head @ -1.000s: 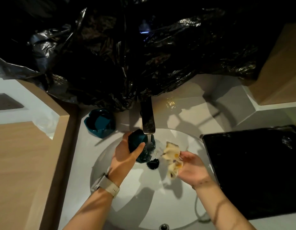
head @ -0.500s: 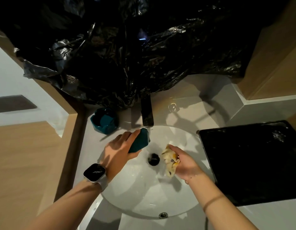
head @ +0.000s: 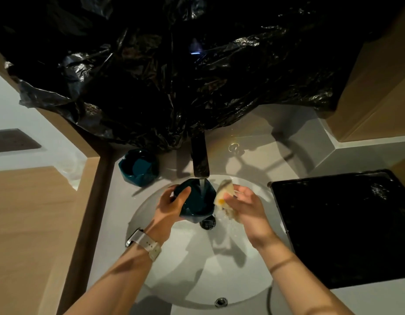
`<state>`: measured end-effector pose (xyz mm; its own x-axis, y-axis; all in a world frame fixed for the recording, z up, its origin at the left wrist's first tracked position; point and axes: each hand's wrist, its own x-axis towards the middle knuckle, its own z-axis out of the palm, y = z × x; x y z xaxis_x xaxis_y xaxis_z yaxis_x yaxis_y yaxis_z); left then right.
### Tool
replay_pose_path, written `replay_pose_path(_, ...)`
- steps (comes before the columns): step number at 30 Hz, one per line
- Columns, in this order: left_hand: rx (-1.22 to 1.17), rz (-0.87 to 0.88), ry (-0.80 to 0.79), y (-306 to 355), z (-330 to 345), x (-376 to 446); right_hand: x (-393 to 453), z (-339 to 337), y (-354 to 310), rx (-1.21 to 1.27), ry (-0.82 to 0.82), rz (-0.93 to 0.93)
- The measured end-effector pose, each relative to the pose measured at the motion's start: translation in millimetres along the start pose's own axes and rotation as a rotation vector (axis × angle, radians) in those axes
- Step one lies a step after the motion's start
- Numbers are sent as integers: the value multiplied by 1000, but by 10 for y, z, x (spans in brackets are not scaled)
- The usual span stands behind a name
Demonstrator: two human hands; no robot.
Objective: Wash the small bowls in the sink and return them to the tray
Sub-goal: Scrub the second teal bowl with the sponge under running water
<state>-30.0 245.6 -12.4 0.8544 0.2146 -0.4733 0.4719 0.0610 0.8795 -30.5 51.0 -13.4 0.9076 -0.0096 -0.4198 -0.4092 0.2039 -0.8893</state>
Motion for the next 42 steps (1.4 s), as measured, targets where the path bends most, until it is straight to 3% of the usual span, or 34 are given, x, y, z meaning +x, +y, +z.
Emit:
replay_pose_path(6, -83, -54, -55, -6, 132, 85, 381, 306, 58, -250, 119, -178)
replay_pose_path(10, 0, 17, -93, -22, 133, 114, 377, 375, 132, -550, 86, -382)
replay_pose_path(16, 24, -13, -120, -71, 111, 76, 467, 370, 70, -726, -1, -575)
replay_pose_path(21, 83, -1, -40, -114, 63, 89, 424, 197, 287, -888, 121, -389)
replay_pose_path(25, 65, -51, -58, -214, 106, -2, 418, 243, 290, -882, 133, -424)
replay_pose_path(27, 3, -70, -59, -200, 150, -43, 460, 288, 227, -856, 64, -476)
replay_pose_path(32, -32, 0, 63, -92, 219, 31, 369, 267, 230, -1042, 147, -418)
replay_pose_path(37, 34, -10, 95, -141, 258, 53, 409, 229, 325, -1016, -34, -190)
replay_pose_path(40, 6, -42, 80, -191, 239, 33, 538, 256, 173, -1051, -155, -204)
replay_pose_path(42, -20, -50, 84, -210, 231, 16, 616, 260, 125, -1112, -151, -196)
